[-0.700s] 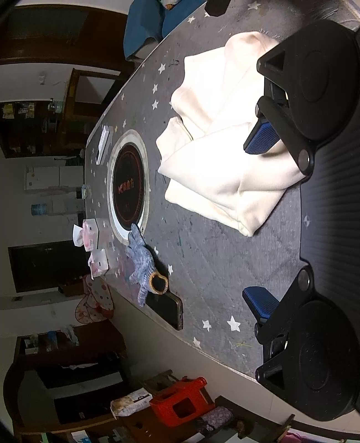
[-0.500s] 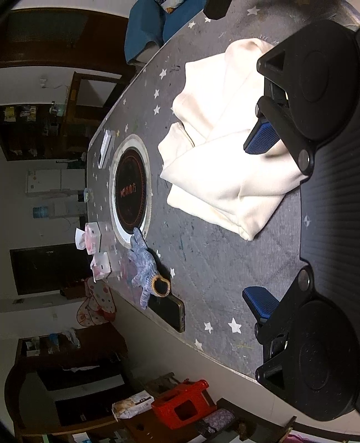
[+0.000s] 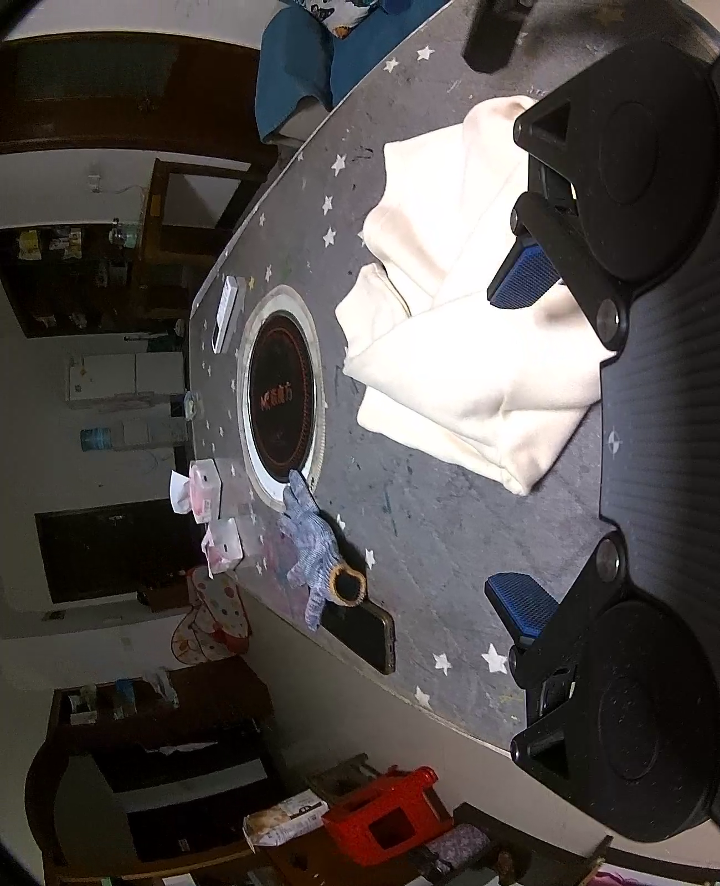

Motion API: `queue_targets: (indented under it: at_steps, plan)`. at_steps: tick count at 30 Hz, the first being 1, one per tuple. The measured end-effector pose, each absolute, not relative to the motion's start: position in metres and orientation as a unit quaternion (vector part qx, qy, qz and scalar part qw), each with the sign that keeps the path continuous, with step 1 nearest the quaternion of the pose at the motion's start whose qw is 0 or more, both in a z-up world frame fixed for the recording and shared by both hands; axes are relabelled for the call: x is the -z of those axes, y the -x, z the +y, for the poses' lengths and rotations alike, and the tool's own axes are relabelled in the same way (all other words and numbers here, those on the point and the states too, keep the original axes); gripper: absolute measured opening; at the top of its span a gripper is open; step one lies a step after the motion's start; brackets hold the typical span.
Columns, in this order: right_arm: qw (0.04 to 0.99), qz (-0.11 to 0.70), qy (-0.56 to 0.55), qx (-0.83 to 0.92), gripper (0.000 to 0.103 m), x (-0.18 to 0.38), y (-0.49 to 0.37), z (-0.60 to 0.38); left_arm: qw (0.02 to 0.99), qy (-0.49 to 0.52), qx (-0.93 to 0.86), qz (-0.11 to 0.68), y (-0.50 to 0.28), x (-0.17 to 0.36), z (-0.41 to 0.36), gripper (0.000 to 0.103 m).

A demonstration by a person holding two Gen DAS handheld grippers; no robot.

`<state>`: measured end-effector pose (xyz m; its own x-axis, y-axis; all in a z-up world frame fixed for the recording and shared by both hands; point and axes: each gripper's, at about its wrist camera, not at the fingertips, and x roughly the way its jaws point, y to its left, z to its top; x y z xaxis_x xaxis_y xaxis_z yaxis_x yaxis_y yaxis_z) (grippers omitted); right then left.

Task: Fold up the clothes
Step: 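Move both grippers toward the cream sweatshirt lying bunched on the table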

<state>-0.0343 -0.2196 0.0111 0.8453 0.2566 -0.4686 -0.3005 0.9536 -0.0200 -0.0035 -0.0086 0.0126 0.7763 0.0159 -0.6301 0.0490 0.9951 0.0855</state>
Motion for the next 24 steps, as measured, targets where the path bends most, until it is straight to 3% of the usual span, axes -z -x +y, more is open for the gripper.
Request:
queue_targets:
  at_steps: [24]
  plan:
    - [0.938, 0.298, 0.007, -0.177, 0.102, 0.008, 0.01, -0.217, 0.934, -0.077, 0.035, 0.346, -0.054, -0.008, -0.029, 0.103]
